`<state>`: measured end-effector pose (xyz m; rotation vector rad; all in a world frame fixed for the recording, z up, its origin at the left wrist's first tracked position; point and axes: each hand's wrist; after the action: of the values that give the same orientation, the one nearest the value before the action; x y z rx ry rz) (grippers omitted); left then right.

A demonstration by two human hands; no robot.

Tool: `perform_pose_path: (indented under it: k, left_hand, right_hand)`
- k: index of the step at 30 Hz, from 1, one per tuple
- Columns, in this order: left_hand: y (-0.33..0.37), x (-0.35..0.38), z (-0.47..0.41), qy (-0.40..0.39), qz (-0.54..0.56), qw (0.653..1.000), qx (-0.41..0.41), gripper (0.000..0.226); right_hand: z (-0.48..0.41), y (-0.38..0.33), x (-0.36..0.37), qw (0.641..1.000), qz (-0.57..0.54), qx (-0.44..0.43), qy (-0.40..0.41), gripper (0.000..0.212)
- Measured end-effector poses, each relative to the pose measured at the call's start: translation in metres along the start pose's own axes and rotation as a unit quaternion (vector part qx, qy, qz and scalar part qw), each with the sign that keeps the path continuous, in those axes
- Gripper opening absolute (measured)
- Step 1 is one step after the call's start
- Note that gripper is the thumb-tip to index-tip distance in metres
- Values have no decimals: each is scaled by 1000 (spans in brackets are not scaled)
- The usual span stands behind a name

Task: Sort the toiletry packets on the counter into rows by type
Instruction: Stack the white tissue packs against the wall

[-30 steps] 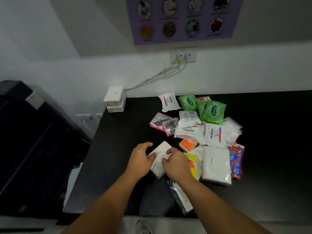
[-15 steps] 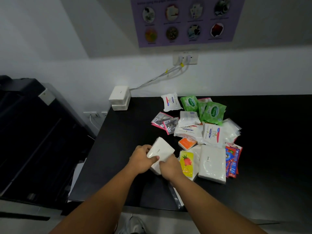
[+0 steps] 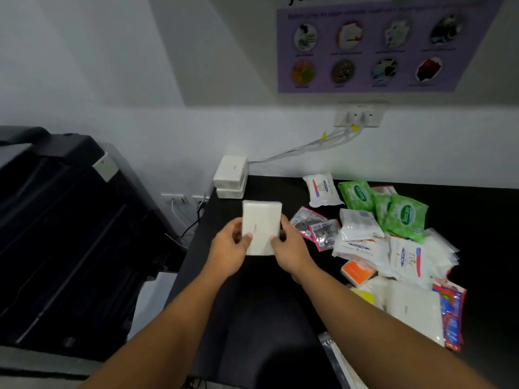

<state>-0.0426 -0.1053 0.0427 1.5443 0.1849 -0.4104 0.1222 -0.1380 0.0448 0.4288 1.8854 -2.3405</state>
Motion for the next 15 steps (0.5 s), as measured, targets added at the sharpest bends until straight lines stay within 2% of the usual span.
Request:
perform_pose_path:
  k: [2, 5, 8, 10, 13, 15]
  left_hand:
    - [1, -16, -28, 25, 34, 999, 10, 36]
    - [8, -43, -78, 66, 95, 993, 8, 18]
    - [17, -58, -117, 97, 104, 990, 10, 10]
    - [25, -65, -136, 99, 101, 990, 3, 17]
    - [31, -82, -181, 64, 92, 994, -8, 32]
    - [31, -89, -207, 35, 88, 995, 1, 33]
  right_hand:
    - [-27, -18, 10, 1000, 0, -26, -14, 61]
    - [-72, -49, 30, 999, -16, -28, 9, 56]
    - [-108, -74, 42, 998, -26, 17, 47, 46]
    - [-127, -83, 48, 997, -5, 36, 70, 40]
    - [-164, -105, 60, 994, -8, 31, 109, 38]
    - [-185, -115, 63, 991, -15, 34, 129, 37]
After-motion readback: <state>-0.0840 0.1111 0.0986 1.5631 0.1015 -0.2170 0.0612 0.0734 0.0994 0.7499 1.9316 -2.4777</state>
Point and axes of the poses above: each hand's wrist, its own z-axis away from the middle knuckle, its own x-axis out of the palm, y = z × x, and after that the axes turned 5 degrees about z, right-handed
